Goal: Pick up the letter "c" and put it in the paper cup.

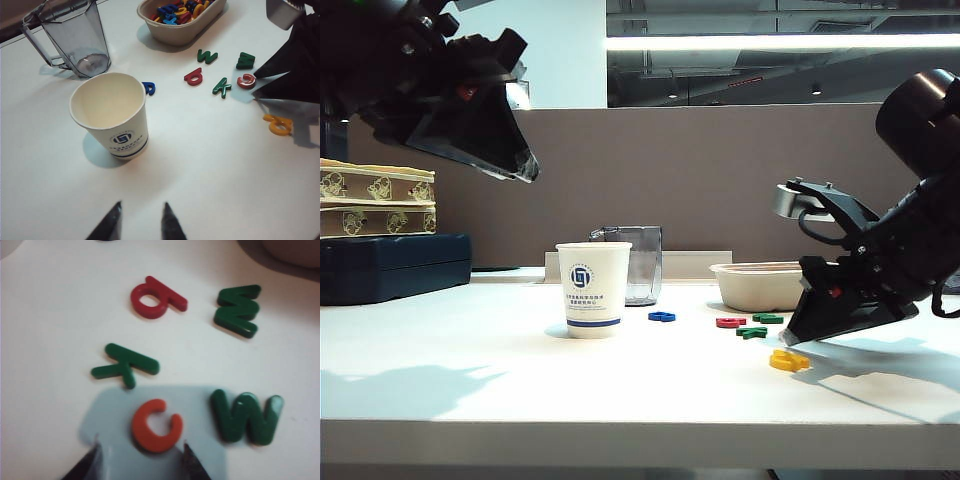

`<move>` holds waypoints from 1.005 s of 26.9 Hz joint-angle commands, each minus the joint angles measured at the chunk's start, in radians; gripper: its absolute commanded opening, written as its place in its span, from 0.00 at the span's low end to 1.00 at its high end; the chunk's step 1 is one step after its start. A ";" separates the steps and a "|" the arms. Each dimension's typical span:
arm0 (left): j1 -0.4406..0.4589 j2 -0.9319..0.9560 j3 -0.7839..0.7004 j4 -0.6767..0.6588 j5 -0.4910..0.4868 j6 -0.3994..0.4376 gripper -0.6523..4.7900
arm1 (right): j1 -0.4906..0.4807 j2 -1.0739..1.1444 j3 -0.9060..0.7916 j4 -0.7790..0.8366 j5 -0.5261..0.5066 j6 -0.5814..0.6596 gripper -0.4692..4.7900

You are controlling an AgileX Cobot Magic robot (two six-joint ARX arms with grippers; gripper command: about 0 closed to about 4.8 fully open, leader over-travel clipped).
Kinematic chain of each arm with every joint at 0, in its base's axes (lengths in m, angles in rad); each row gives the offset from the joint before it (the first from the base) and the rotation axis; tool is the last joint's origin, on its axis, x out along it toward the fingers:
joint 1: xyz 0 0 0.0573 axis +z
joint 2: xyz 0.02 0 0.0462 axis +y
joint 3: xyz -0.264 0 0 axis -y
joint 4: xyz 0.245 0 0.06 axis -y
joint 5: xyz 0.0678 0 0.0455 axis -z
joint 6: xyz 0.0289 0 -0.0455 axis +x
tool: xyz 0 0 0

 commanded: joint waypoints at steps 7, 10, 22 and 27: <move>-0.001 -0.004 0.001 0.013 -0.003 -0.003 0.30 | 0.001 0.009 -0.002 0.014 0.024 0.002 0.47; -0.001 -0.004 0.001 0.013 -0.003 -0.003 0.30 | 0.001 0.027 -0.001 0.027 0.013 0.006 0.48; -0.001 -0.004 0.001 0.012 -0.003 -0.003 0.30 | 0.002 0.066 0.022 0.012 -0.002 0.009 0.46; -0.001 -0.004 0.001 0.012 -0.003 -0.003 0.30 | 0.002 0.066 0.022 0.012 -0.002 0.009 0.36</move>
